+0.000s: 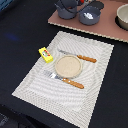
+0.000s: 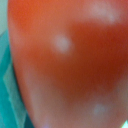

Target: Interact with the objects in diverse but meaningful ways.

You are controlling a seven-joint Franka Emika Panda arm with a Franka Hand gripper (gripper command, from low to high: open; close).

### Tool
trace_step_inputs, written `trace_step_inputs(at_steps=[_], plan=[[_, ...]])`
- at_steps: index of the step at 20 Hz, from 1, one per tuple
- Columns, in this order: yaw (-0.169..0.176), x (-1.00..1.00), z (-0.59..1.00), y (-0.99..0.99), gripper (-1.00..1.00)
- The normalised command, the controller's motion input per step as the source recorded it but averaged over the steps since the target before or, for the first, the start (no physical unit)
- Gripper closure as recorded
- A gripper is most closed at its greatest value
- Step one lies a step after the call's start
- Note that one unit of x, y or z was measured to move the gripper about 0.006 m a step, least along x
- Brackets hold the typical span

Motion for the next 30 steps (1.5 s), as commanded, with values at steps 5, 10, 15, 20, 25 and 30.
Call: trace_step_inputs(at_steps=[5,10,15,20,25,30], plan=[[-0.040,0.44,-0.06,0.07,-1.00],[-0.027,0.13,-0.02,0.14,-1.00],[-0.006,0.01,0.43,0.22,-1.00],[-0.010,-0.01,1.00,0.15,-1.00],[-0.032,0.12,0.94,-0.15,-1.00],[-0.020,0.26,0.26,-0.74,-1.00]])
